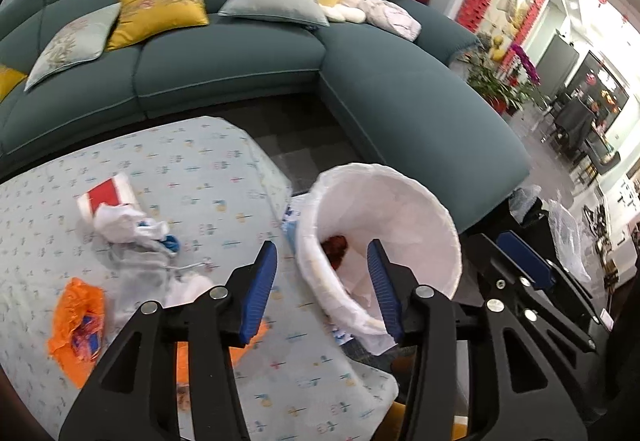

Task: Collect trash
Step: 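Return to the table and grasp an orange plastic bag with each tool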

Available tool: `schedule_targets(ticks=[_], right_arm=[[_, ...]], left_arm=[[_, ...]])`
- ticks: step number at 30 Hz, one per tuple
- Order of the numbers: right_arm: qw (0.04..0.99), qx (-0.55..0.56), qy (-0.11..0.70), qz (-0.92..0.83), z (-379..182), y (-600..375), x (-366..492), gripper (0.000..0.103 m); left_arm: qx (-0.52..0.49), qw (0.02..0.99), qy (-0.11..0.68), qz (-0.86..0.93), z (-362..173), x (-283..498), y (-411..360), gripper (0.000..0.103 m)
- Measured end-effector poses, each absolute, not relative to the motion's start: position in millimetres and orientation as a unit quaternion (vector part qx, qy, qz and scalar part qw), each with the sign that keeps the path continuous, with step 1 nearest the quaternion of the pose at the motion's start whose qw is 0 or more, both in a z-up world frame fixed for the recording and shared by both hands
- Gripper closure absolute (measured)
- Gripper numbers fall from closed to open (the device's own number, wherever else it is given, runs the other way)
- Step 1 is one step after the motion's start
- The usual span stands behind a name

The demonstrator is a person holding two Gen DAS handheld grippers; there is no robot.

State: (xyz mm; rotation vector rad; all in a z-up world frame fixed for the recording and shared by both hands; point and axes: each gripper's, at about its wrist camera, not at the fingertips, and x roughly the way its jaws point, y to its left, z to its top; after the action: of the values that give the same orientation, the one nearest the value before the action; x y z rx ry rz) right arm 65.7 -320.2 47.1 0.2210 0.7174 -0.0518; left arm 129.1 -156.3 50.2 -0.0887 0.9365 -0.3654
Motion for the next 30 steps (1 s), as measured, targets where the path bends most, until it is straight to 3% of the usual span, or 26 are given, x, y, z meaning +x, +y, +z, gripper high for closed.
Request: schedule_targets(ticks=[8, 12, 25, 27, 30], right_arm=[[0.931, 0.097, 0.352, 0.005, 54.6, -276.0, 62.4, 0.057], [0.93, 0.091, 0.357, 0.02, 53.0, -252.4, 60.3, 0.054], [0.904, 0.081, 0.416, 0.053, 2.0, -176.1, 56.8, 0.053], [0.899, 0.084, 0.428, 0.051, -10.1, -168.8, 57.8, 0.053], [0.891, 0.084, 0.445, 0.045, -26.7, -160.5, 60.7, 0.053]], left_arm=[[-0.055, 0.885, 0.443, -0.135, 53.4, 121.6, -105.1, 0.057], [-0.062, 0.888, 0.443, -0.104, 49.1, 114.9, -71.8, 0.041], [-0.08, 0.875, 0.478, 0.007, -1.3, 90.1, 54.4, 0.038], [-0.079, 0.871, 0.485, 0.024, -12.6, 86.1, 70.9, 0.027], [-0.08, 0.863, 0.496, 0.049, -31.1, 81.3, 94.2, 0.022]])
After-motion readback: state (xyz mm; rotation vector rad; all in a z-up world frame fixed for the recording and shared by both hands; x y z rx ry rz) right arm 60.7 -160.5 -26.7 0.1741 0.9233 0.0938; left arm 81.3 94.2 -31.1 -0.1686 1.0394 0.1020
